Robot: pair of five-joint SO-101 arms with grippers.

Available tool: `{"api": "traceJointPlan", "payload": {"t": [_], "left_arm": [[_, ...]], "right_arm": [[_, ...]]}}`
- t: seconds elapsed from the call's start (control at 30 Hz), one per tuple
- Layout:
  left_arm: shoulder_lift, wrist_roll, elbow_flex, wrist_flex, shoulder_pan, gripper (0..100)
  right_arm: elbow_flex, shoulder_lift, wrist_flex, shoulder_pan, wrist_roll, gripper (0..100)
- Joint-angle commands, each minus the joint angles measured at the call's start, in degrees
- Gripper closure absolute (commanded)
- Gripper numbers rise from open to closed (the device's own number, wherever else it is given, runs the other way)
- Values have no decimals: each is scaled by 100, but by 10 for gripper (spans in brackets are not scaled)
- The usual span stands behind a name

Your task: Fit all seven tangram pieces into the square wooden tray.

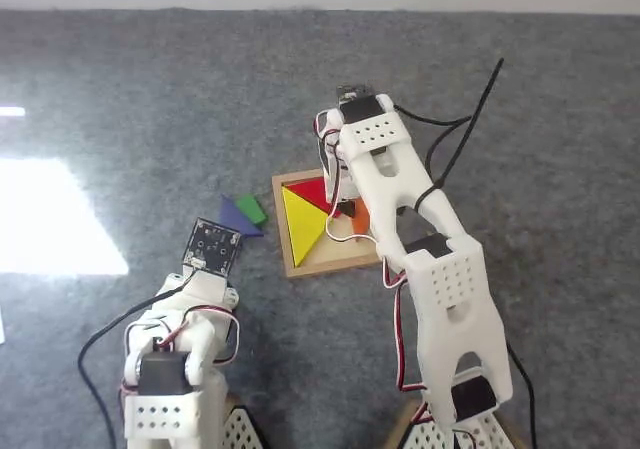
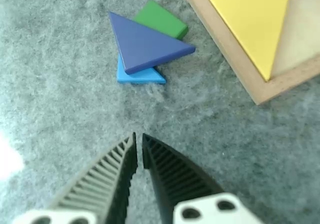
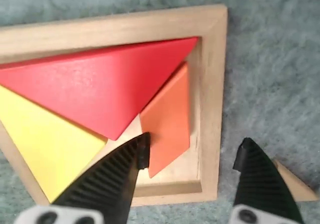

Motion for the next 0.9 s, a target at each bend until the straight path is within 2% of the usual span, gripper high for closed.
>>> {"api": "traceJointPlan", "payload": {"t": [0.0,0.3,0.43,0.63,0.77,0.87], "left_arm": [[-114,26,-75,35,-18,982],[-114,26,-75,35,-18,982],[-114,26,-75,35,-18,982],[-114,26,-75,35,-18,982],[-114,26,-75,35,-18,982],[-114,26,-75,35,-18,982]], "right_arm": [[0,-189,-154,295,79,717],[0,-637,-215,716,360,717],[0,-1587,40,708,396,718],[114,-3222,1024,857,1081,718],[1574,-3644,752,980,1609,727],[3024,-3776,180,1007,2453,801]]}}
